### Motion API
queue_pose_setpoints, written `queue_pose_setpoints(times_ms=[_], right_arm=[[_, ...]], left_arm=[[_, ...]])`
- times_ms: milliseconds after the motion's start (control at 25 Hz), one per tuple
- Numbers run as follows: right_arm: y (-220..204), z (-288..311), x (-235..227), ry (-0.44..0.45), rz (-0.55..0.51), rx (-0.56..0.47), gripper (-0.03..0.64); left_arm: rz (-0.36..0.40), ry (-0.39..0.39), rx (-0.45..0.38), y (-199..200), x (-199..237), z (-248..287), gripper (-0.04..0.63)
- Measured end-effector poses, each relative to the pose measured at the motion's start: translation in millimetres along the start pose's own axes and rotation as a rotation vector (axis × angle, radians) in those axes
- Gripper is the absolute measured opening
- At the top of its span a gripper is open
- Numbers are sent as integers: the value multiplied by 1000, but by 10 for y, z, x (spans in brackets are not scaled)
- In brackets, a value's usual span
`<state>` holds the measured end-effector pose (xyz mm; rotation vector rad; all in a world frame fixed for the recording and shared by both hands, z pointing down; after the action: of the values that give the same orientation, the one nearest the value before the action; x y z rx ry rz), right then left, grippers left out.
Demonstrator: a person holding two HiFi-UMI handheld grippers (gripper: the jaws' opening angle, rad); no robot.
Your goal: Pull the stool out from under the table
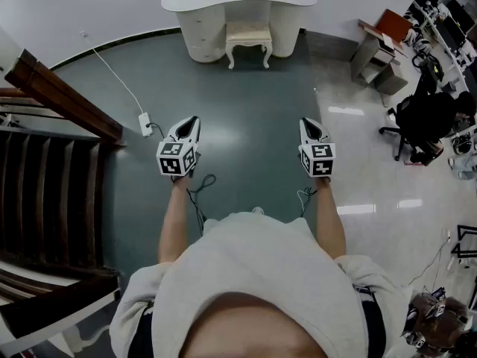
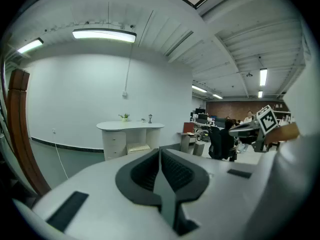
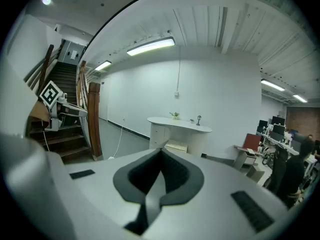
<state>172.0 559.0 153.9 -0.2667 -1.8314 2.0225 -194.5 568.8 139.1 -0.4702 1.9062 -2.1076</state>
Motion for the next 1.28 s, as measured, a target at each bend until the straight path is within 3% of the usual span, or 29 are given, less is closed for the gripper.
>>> queue_pose_setpoints(times_ms=[480, 640, 680, 720, 800, 880, 1280], right_arm=[[-120, -209, -35, 8, 32, 6, -3], [-200, -295, -70, 28, 78, -12, -3], [-215, -320, -82, 32, 82, -16, -3], [-231, -342, -93, 40, 87, -19, -1], [-270, -364, -105, 77, 99, -28, 239], [-313, -384, -128, 104, 95, -35, 335], [-564, -492, -355, 103, 111, -17, 354]], left_arm=[[-19, -6, 25, -108, -219, -66, 21], [-35, -42, 24, -185, -366, -63, 27], [-40, -54, 16, -198, -416, -64, 43], [-46, -66, 9, -210, -472, -60, 112], [-65, -84, 2, -243, -581, -41, 227], [-82, -89, 5, -290, -683, -16, 262], [-78, -71, 29, -449, -1019, 73, 265]])
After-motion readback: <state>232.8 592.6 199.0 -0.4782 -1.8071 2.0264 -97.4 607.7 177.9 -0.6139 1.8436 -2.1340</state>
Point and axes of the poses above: the fingertips, and each gripper's own axes: z forward along the fingers, x to its left, y out of its top, the point moved 5 cm from there along -z, backward along the fingers, and after that the axes turned 14 degrees about -x, right-handed, at the moved point
